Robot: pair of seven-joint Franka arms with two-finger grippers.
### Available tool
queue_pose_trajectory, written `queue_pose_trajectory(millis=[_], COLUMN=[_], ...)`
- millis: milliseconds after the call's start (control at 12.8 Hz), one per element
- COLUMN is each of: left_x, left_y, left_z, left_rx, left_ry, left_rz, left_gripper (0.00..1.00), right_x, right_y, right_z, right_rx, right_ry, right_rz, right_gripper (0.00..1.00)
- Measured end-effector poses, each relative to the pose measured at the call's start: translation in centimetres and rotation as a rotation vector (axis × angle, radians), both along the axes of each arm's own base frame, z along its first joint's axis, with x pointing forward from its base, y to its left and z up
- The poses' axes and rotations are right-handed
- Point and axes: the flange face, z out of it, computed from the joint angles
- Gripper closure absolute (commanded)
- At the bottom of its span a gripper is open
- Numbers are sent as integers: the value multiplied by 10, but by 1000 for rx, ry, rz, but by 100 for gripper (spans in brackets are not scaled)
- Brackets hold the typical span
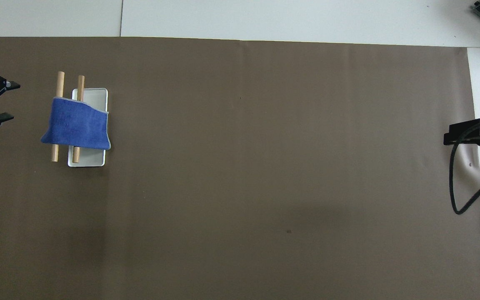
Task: Right arm passes towel to left arm to hang
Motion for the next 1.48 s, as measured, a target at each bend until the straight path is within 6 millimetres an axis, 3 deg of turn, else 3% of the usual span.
queue_pose_trajectory(millis=[312, 546, 936, 1248, 1482], left_x=[6, 11, 14, 1, -14], left_y=[-5, -12, -75, -124, -147], left_z=[16, 29, 51, 53, 58], left_rx=[49, 177, 414, 507, 565], left_ry=[-40, -96, -122, -52, 53], left_rz=[-88, -279, -648, -895, -1020], left_gripper=[0, 0, 0, 0, 0], right_x=[1, 0, -3, -3, -3], right_y=[6, 8, 8, 8, 8], right_z=[0, -1, -3, -3, -4], right_rx=[0, 0, 1, 1, 1], right_ry=[4, 8, 36, 39, 41], right_rz=[11, 14, 14, 14, 14], right_gripper=[0, 0, 0, 0, 0])
